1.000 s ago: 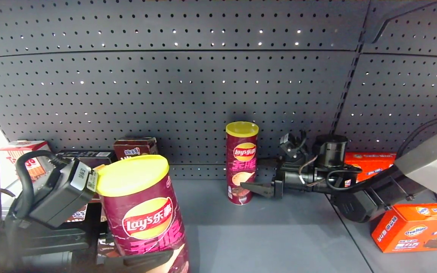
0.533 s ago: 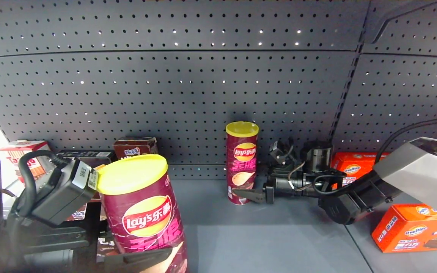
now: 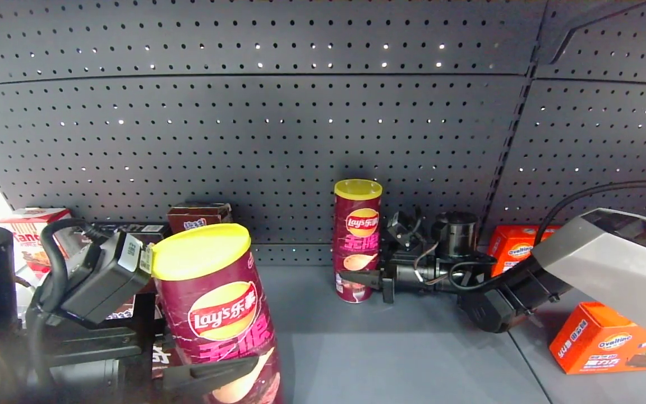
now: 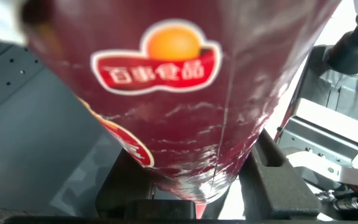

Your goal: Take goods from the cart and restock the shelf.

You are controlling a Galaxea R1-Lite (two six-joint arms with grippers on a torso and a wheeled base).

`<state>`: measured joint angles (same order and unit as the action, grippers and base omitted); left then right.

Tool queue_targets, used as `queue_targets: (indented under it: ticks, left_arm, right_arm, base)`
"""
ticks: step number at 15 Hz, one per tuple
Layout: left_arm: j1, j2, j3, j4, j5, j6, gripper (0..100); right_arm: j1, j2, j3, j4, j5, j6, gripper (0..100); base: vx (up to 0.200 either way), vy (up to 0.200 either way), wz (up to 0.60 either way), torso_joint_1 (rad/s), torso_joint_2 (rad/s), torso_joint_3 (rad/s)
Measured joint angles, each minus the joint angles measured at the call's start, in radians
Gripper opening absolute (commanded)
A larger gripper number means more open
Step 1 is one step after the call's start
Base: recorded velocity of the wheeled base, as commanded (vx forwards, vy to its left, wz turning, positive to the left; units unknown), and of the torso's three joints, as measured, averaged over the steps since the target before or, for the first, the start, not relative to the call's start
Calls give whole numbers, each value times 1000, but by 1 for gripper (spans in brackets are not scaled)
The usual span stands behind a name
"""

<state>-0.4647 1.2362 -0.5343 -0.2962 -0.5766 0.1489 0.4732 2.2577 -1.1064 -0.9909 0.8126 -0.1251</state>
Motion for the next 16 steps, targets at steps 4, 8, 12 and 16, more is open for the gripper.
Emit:
queue_targets:
  ticks: [4, 8, 12, 16]
  left_arm:
    - [0, -1, 23, 0, 0, 0, 0]
    - [1, -12, 39, 2, 1, 0, 0]
    - [1, -18, 40, 3, 3, 0, 0]
    - [1, -25, 47, 4, 7, 0, 0]
  right_arm:
    - [1, -14, 12, 0, -3, -1, 0]
    - [11, -91, 82, 0, -6, -1, 0]
    - [41, -211, 218, 11, -91, 13, 0]
    - [99, -379, 415, 0, -188, 26, 0]
  base:
    - [0, 0, 0, 0, 0, 0]
    - [0, 0, 0, 0, 0, 0]
    - [0, 0, 0, 0, 0, 0]
    - [0, 0, 0, 0, 0, 0]
